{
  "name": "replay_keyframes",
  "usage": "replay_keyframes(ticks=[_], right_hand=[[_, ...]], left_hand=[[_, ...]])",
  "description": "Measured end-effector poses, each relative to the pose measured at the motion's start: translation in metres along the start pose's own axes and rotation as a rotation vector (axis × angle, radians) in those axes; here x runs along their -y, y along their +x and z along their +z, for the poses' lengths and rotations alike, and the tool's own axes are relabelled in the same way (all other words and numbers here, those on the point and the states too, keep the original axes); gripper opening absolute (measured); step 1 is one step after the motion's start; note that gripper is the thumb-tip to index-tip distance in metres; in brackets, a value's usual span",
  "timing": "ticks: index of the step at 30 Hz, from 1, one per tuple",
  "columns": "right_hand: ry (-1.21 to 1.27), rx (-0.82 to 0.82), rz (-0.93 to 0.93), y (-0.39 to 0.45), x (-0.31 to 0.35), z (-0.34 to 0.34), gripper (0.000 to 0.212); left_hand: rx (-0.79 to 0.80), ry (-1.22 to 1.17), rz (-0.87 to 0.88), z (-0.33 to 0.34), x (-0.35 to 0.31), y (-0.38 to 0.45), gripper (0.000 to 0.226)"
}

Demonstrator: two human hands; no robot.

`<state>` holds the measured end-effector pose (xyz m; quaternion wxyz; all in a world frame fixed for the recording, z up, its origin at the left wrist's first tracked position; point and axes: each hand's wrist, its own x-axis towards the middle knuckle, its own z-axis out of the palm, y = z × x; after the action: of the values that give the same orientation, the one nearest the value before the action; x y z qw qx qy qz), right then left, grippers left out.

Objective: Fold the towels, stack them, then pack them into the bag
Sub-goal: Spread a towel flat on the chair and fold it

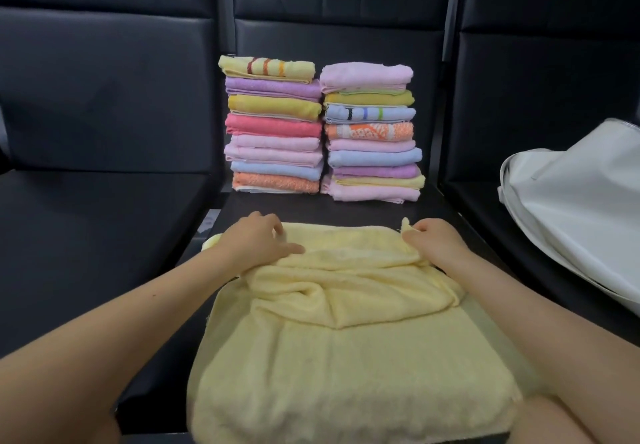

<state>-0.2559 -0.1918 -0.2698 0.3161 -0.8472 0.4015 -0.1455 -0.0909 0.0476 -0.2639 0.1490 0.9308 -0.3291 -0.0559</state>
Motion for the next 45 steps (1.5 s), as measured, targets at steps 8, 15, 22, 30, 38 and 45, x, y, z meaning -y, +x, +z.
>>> replay_keyframes(ticks=[8,15,22,30,38,45], right_hand=[[-0.013,-0.011,-0.031,0.004,-0.002,0.002,0.033],[0.722,-0.011,0.228,0.014,0.022,-0.008,0.013],[0.908,-0.092,0.301,0.041,0.022,-0.007,0.025],[-0.016,-0.179,-0.041,0.016,-0.001,-0.004,0.061],[0.152,-0.041,-0.422,-0.05,0.013,-0.023,0.015],[0.019,0.504,-0.483,-0.133,0.013,-0.053,0.013]], left_hand=[[0.002,0.041,-0.089,-0.001,0.005,0.009,0.07],[-0.079,-0.153,-0.281,-0.009,0.044,0.028,0.034],[-0.508,-0.79,-0.288,-0.013,0.037,0.046,0.023],[-0.368,-0.225,-0.052,-0.002,0.032,0.039,0.037],[-0.281,-0.168,0.334,-0.019,-0.018,-0.046,0.023],[0.08,0.02,0.518,-0.028,-0.046,-0.142,0.027]])
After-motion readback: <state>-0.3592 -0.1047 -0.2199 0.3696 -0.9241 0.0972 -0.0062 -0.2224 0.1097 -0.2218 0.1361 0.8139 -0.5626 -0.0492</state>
